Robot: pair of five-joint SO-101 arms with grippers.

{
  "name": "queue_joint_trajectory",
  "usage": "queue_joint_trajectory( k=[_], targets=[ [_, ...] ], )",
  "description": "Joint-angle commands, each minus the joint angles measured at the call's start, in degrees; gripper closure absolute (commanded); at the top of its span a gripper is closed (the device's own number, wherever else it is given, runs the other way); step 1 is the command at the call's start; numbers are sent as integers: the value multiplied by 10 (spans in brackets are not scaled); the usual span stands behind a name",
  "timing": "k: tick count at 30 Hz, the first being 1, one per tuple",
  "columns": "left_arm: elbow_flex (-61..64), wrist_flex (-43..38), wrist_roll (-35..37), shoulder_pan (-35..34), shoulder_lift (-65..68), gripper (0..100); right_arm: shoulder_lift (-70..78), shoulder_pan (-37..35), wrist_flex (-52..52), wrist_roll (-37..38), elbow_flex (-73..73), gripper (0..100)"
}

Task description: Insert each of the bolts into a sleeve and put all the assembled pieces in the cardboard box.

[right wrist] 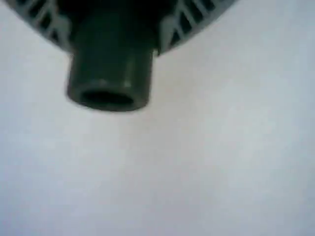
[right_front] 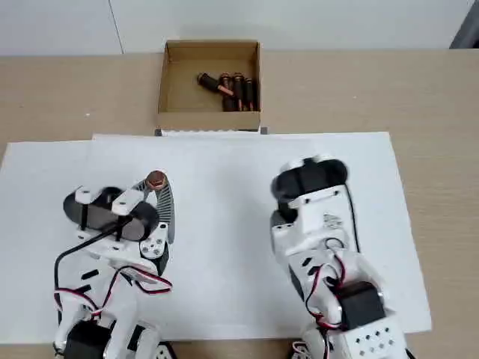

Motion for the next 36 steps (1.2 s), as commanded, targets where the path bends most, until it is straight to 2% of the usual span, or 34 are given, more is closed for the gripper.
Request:
queue_joint_trajectory(
  k=[1,8,11,15,26,30,36],
  targets=[
    [26,-42,29,4,-23,995,-39,-26,-52,5,30,996],
    [82,-87,169,5,-20,995,-202,-68,-73,9,131,995],
    [103,-102,201,5,-20,994,-256,-83,-73,46,166,995],
    [117,-126,251,5,-20,993,-259,-109,-81,74,203,995],
    [116,-128,310,99,-20,993,-260,-191,-192,136,267,995],
    [116,-128,310,102,-21,993,-260,-191,-194,164,272,995],
    [116,-127,311,105,-21,993,-260,-191,-222,168,270,995]
  ],
)
